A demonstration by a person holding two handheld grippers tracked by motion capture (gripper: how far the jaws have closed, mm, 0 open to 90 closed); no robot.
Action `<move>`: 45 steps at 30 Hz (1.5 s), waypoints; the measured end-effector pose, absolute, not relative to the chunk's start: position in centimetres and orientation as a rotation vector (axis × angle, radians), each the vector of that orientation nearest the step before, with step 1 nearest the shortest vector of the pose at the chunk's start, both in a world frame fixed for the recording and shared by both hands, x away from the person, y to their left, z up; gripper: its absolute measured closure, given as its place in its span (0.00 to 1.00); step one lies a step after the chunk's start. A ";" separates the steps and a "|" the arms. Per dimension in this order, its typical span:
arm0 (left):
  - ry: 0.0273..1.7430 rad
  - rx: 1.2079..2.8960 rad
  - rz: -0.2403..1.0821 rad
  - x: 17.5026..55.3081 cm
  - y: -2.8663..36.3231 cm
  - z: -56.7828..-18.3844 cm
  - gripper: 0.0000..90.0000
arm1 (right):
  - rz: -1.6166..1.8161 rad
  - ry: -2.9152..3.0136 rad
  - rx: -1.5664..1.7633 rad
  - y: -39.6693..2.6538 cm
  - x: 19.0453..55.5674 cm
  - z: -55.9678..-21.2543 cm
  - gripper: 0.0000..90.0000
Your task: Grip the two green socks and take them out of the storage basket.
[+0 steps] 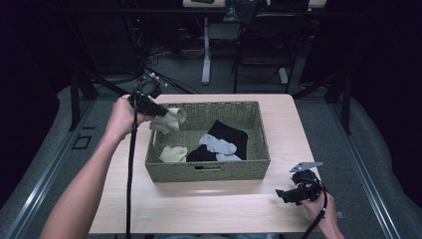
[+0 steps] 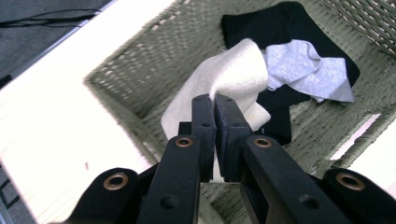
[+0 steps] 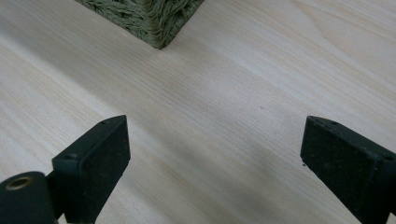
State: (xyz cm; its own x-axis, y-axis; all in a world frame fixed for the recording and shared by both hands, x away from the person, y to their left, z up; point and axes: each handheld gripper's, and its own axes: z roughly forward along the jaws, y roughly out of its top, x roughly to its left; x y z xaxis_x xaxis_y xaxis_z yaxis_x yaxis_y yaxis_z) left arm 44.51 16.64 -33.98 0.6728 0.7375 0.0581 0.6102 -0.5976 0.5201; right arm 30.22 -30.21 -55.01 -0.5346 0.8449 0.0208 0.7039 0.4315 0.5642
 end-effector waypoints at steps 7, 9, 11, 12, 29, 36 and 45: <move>1.094 2.386 0.411 43.9 19.1 -32.6 0.97 | 0.758 2.421 1.347 -30.3 30.2 -55.0 0.09; 1.111 2.375 0.421 43.8 19.8 -32.5 0.97 | 0.778 2.405 1.359 -30.3 30.0 -55.1 0.09; 1.128 2.359 0.430 43.6 20.6 -32.3 0.97 | 0.756 2.413 1.356 -30.5 30.1 -55.0 0.09; 1.136 2.352 0.430 43.5 21.0 -32.3 0.97 | 0.756 2.413 1.355 -30.4 30.1 -55.0 0.09; 1.368 2.235 0.474 42.2 29.0 -33.9 0.97 | 0.755 2.414 1.356 -30.4 30.1 -54.9 0.09; 1.487 2.206 0.434 42.5 31.6 -36.9 0.97 | 0.756 2.416 1.360 -30.4 30.2 -55.0 0.09; 1.575 2.168 0.384 42.8 33.0 -40.8 0.97 | 0.755 2.419 1.367 -30.4 30.2 -55.1 0.09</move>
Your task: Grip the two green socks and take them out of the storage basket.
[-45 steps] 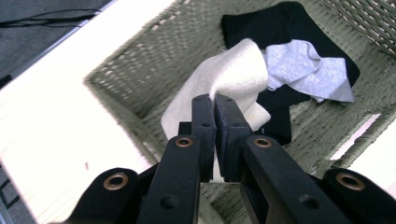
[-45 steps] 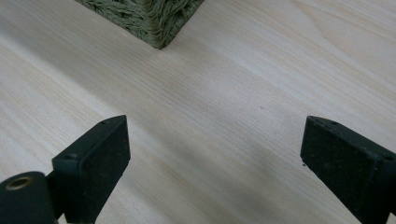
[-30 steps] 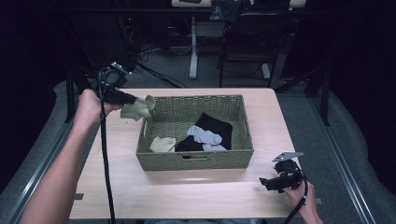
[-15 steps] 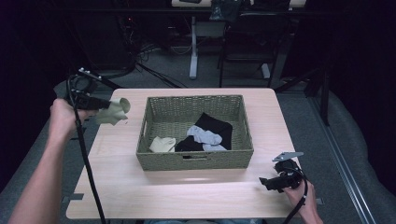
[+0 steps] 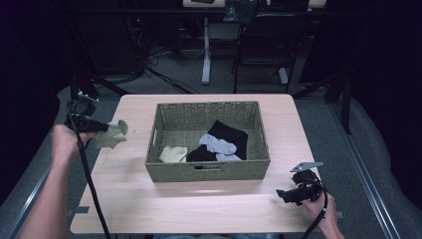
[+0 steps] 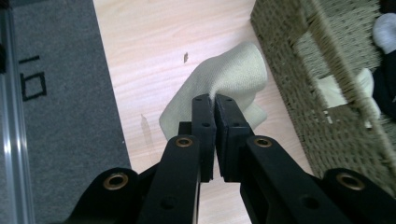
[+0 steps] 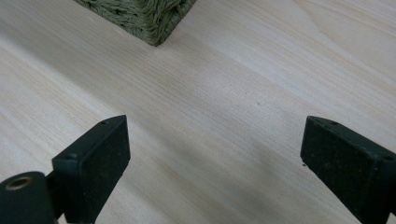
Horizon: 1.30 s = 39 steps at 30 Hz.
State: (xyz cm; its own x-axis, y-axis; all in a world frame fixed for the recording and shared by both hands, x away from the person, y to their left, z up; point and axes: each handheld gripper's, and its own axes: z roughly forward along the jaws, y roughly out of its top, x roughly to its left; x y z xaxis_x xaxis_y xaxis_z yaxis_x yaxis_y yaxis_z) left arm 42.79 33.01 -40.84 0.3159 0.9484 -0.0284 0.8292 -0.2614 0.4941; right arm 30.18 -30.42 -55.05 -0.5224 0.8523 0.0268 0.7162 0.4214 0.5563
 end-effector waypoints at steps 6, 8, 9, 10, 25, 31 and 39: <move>1.616 2.164 0.342 43.1 33.1 -43.7 0.97 | 0.751 2.425 1.358 -30.3 30.2 -55.1 0.09; 1.626 2.166 0.323 43.3 33.0 -44.7 0.96 | 0.752 2.427 1.360 -30.4 30.3 -55.1 0.09; 1.631 2.171 0.311 43.4 33.0 -45.1 0.97 | 0.748 2.424 1.361 -30.4 30.3 -55.1 0.09; 1.634 2.173 0.302 43.5 32.9 -45.5 0.97 | 0.750 2.426 1.360 -30.4 30.2 -55.1 0.09; 1.707 2.174 0.126 44.2 33.1 -50.5 0.84 | 0.747 2.427 1.357 -30.3 30.3 -55.1 0.09; 1.689 2.150 0.182 43.5 32.7 -48.1 0.31 | 0.747 2.423 1.361 -30.3 30.3 -55.1 0.09; 1.584 2.137 0.330 42.6 30.9 -41.9 0.06 | 0.748 2.425 1.352 -30.2 30.3 -55.1 0.09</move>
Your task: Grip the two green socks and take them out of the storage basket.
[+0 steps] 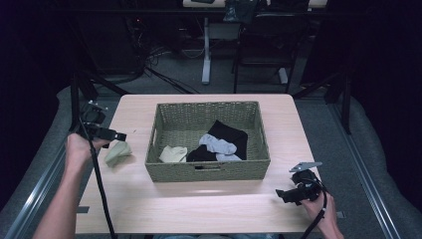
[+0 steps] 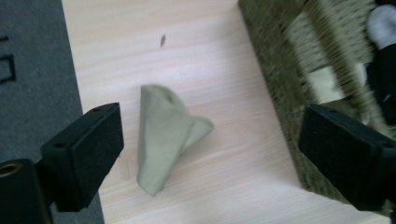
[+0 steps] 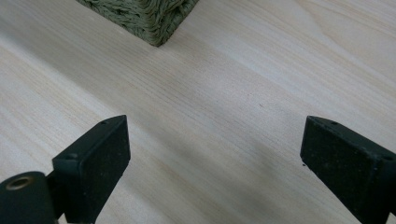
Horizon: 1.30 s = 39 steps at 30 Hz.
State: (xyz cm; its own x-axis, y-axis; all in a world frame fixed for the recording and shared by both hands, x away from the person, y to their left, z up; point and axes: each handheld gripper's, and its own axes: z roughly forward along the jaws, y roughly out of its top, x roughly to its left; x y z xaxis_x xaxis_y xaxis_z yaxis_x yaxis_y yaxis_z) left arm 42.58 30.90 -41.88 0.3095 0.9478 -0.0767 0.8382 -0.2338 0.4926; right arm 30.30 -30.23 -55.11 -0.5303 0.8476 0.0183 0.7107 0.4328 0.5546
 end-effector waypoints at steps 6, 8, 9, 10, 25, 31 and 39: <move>1.483 2.165 0.403 42.4 27.9 -38.9 0.00 | 0.749 2.427 1.354 -30.3 30.3 -55.1 0.09; 1.449 2.184 0.410 42.4 26.9 -38.4 0.00 | 0.747 2.427 1.352 -30.3 30.3 -55.1 0.09; 1.433 2.189 0.410 42.5 26.3 -38.2 0.00 | 0.755 2.426 1.349 -30.3 30.3 -55.1 0.09; 1.417 2.203 0.404 42.6 25.7 -38.1 0.00 | 0.757 2.425 1.348 -30.3 30.3 -55.1 0.09; 1.278 2.338 0.336 45.3 18.0 -42.1 0.00 | 0.743 2.432 1.349 -30.4 30.2 -55.1 0.09; 1.266 2.363 0.274 46.0 16.2 -44.7 0.01 | 0.746 2.429 1.353 -30.3 30.1 -55.0 0.09; 1.243 2.378 0.212 46.6 14.4 -47.6 0.05 | 0.749 2.433 1.354 -30.3 30.1 -55.1 0.09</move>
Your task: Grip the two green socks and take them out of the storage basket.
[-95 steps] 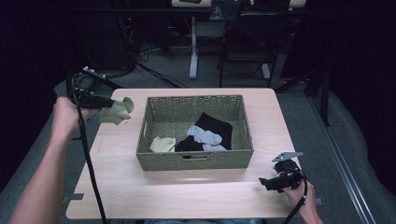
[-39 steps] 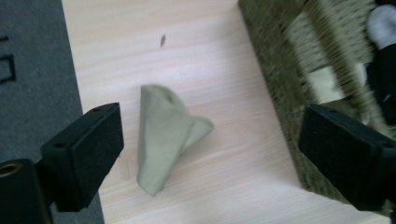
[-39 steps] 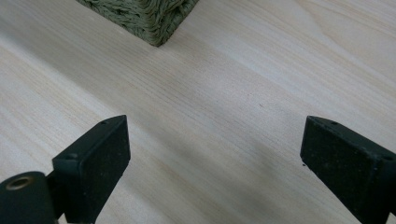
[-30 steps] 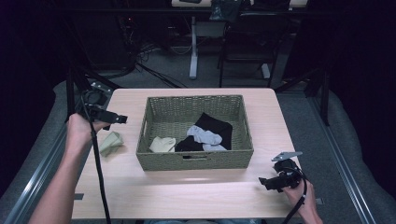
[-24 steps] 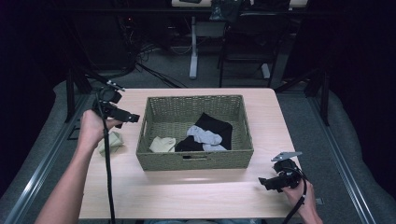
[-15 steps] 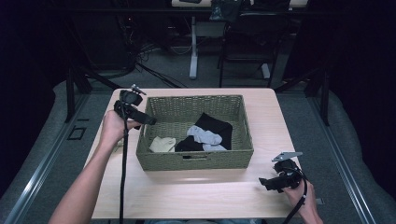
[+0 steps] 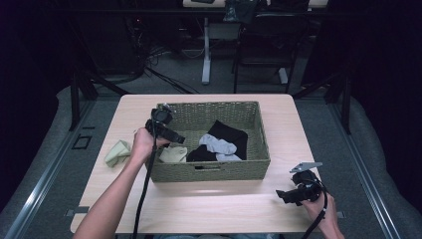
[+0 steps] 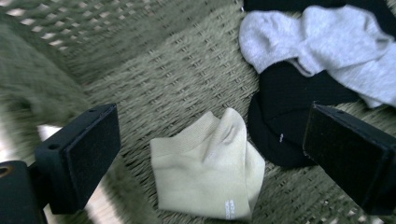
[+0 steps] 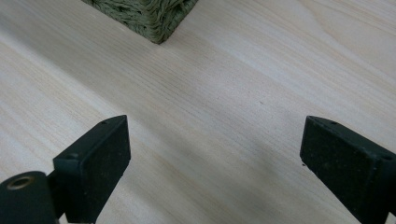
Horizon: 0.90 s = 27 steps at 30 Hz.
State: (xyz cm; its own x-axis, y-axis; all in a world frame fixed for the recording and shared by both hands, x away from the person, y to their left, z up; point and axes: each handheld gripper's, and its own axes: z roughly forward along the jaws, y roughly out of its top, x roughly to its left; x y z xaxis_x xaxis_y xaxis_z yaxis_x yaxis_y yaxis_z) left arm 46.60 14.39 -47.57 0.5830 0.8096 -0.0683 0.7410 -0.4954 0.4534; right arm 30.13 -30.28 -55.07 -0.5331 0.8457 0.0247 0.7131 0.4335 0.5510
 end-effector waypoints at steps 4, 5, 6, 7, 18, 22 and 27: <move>1.228 2.417 0.197 46.8 13.5 -48.6 0.07 | 0.743 2.435 1.355 -30.3 30.2 -55.1 0.09; 1.229 2.426 0.191 46.8 13.3 -48.8 0.08 | 0.744 2.435 1.356 -30.3 30.2 -55.1 0.09; 1.230 2.428 0.193 46.9 13.1 -49.0 0.09 | 0.744 2.433 1.357 -30.3 30.2 -55.1 0.09; 1.229 2.434 0.192 47.0 13.0 -49.1 0.10 | 0.747 2.431 1.357 -30.3 30.2 -55.1 0.09; 1.221 2.569 0.133 47.6 10.9 -51.1 0.21 | 0.755 2.435 1.351 -30.3 30.2 -55.1 0.09; 1.237 2.588 0.134 47.8 10.7 -51.3 0.29 | 0.753 2.434 1.349 -30.3 30.2 -55.1 0.09; 1.269 2.644 0.132 48.1 10.3 -52.1 0.41 | 0.753 2.432 1.346 -30.3 30.1 -55.1 0.09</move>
State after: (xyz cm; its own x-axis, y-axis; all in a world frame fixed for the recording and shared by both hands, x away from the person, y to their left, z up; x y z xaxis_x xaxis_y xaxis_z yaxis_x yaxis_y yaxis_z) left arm 48.07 10.25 -52.11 0.6264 0.7795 -0.0084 0.7611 -0.6092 0.2227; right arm 30.14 -30.28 -55.08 -0.5361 0.8439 0.0214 0.7085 0.4359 0.5550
